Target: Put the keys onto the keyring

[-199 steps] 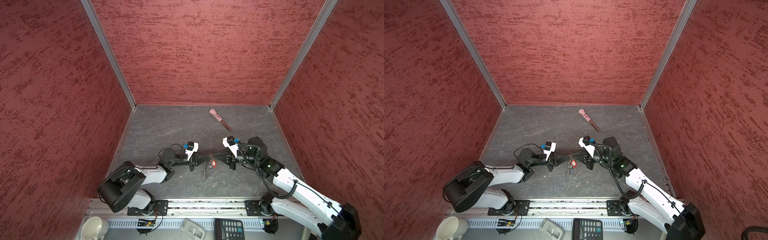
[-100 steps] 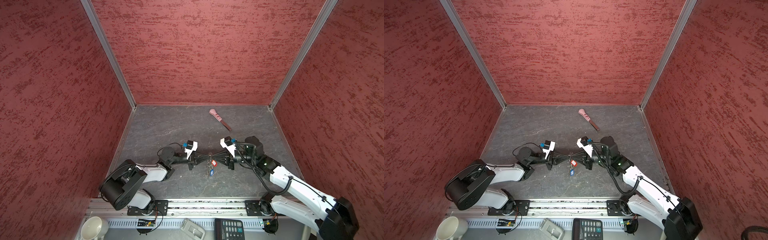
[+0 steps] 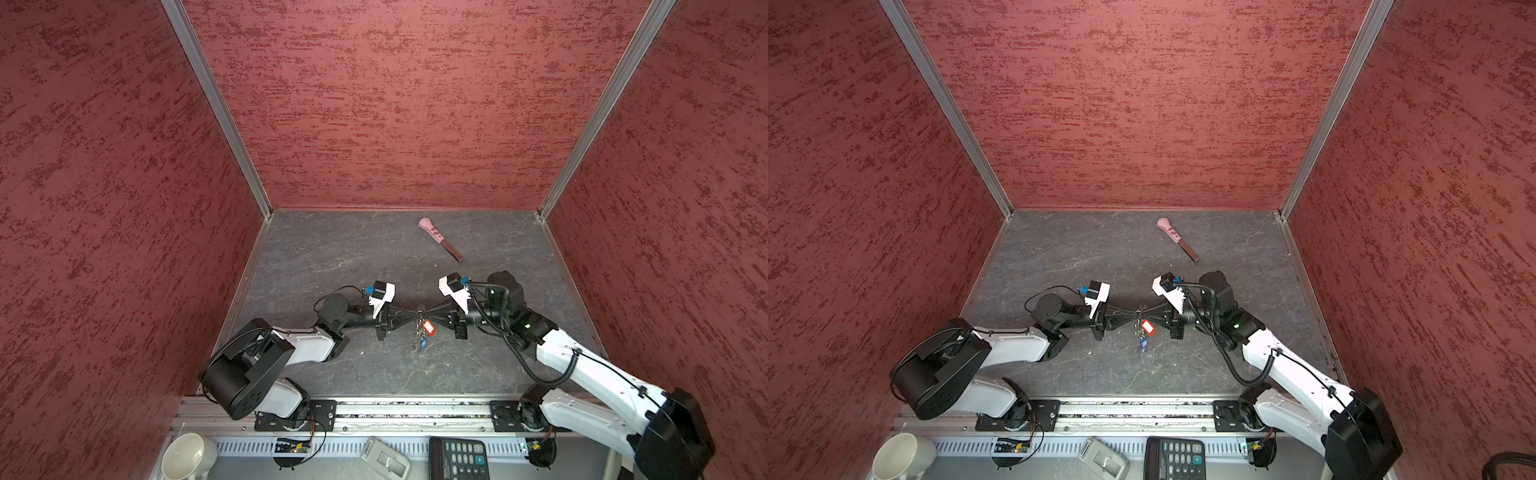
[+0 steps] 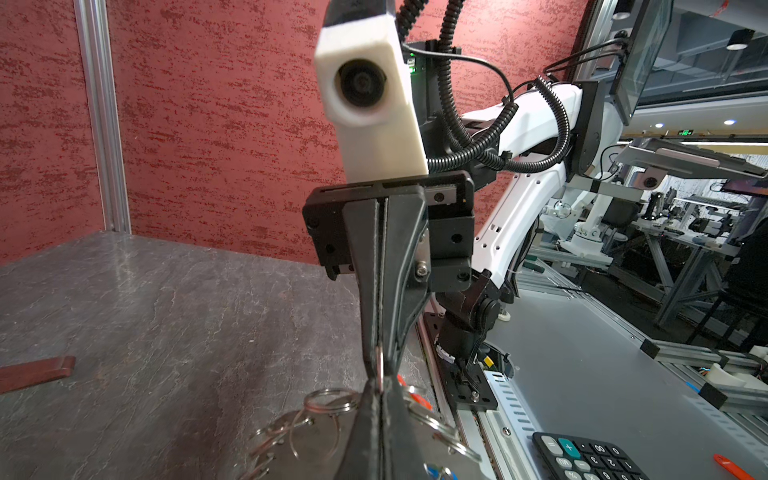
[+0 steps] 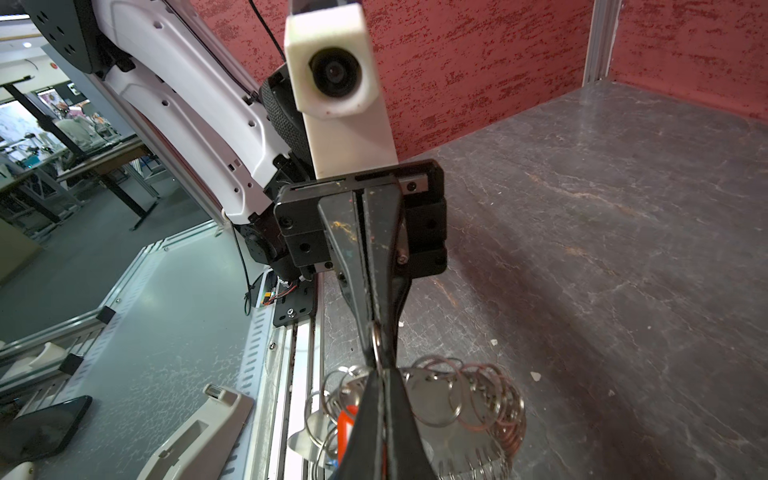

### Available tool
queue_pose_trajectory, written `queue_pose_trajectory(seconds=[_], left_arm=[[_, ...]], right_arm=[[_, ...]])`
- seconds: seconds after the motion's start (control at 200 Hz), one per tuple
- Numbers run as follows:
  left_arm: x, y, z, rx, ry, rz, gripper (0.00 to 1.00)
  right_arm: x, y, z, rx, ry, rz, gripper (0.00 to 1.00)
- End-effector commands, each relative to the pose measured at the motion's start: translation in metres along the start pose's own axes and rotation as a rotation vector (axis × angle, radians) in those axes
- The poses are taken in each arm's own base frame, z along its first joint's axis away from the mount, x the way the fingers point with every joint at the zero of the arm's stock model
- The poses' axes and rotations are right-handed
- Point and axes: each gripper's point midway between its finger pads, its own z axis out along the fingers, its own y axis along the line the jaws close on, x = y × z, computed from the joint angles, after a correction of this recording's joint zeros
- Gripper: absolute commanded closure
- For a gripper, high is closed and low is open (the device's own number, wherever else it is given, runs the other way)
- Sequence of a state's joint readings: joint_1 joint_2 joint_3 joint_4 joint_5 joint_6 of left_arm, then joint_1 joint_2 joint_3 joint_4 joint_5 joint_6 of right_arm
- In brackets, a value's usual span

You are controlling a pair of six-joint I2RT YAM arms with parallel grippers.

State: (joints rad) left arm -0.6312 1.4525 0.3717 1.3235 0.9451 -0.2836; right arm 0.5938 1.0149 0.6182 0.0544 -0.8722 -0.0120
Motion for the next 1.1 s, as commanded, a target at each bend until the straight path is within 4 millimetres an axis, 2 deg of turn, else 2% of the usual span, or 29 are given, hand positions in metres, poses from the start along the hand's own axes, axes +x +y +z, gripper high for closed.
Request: queue_pose_trajectory(seconds=[0.0, 0.16, 0.351, 0.476, 0.676, 1.097], left_arm=[[-0.014, 0.0, 0.003, 0.013, -0.025, 0.06, 1.0], [-0.003, 0.008, 0.004, -0.025, 0.041, 0.069, 1.0], [0.015, 0.016, 0.0, -0.089, 0.135, 0.106, 0.86], [0.02, 0.02, -0.002, -0.107, 0.178, 0.131, 0.82], [0.017, 0.024, -0.004, -0.122, 0.185, 0.151, 0.79], [0.001, 0.017, -0.001, -0.102, 0.144, 0.138, 0.77]], right_arm=[[-0.008, 0.0, 0.0, -0.002, 0.004, -0.018, 1.0], [-0.003, -0.011, 0.0, 0.058, 0.059, -0.003, 1.0], [-0.001, -0.021, -0.004, 0.133, 0.156, 0.001, 1.0], [0.001, -0.024, -0.006, 0.149, 0.218, 0.004, 1.0], [-0.003, -0.018, -0.01, 0.137, 0.284, -0.019, 1.0], [-0.004, -0.016, -0.003, 0.121, 0.399, -0.053, 1.0]])
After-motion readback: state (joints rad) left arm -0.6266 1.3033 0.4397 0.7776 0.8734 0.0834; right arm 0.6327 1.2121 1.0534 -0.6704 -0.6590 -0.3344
